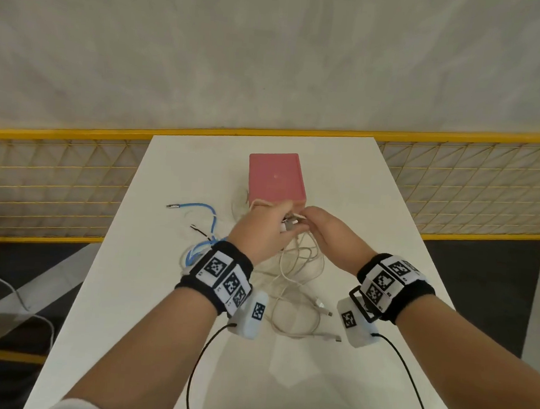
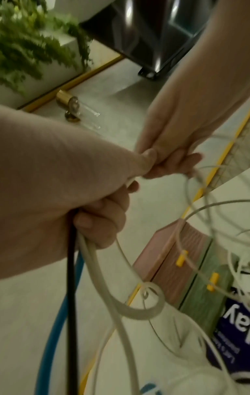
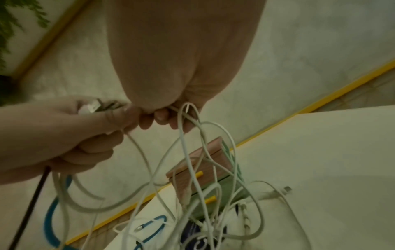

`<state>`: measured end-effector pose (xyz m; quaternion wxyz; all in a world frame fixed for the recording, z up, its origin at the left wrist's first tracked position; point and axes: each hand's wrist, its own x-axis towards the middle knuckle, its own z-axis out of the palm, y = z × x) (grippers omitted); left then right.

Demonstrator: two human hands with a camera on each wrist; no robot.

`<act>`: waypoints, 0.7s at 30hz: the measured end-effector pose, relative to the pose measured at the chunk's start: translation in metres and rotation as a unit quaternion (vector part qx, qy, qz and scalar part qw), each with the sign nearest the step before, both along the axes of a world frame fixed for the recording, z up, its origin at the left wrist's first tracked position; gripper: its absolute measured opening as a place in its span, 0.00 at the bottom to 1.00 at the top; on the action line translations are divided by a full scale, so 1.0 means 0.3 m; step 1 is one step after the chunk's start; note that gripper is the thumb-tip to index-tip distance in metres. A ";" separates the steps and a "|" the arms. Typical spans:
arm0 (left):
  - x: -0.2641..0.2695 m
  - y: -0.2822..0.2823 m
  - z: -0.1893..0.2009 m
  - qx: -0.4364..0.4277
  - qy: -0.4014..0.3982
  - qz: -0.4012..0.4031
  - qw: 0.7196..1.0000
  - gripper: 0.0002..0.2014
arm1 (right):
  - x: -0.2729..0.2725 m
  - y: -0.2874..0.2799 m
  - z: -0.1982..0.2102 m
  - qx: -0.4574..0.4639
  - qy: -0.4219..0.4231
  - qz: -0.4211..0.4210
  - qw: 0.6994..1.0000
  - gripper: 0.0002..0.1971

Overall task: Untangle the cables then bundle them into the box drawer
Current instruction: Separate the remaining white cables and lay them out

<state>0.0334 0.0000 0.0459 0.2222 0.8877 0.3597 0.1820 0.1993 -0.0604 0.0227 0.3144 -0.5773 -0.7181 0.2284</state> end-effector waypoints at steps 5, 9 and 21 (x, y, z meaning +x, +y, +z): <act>-0.075 0.080 0.013 0.079 -0.007 0.074 0.994 0.23 | 0.111 -0.024 -0.125 -0.053 -0.095 -0.059 0.992 0.10; -0.102 0.078 0.012 0.086 -0.019 0.116 0.989 0.23 | 0.154 -0.028 -0.171 -0.090 -0.152 -0.089 0.980 0.10; -0.036 0.016 -0.018 0.042 0.007 0.027 0.999 0.19 | 0.100 0.009 -0.138 -0.063 -0.196 -0.066 0.976 0.09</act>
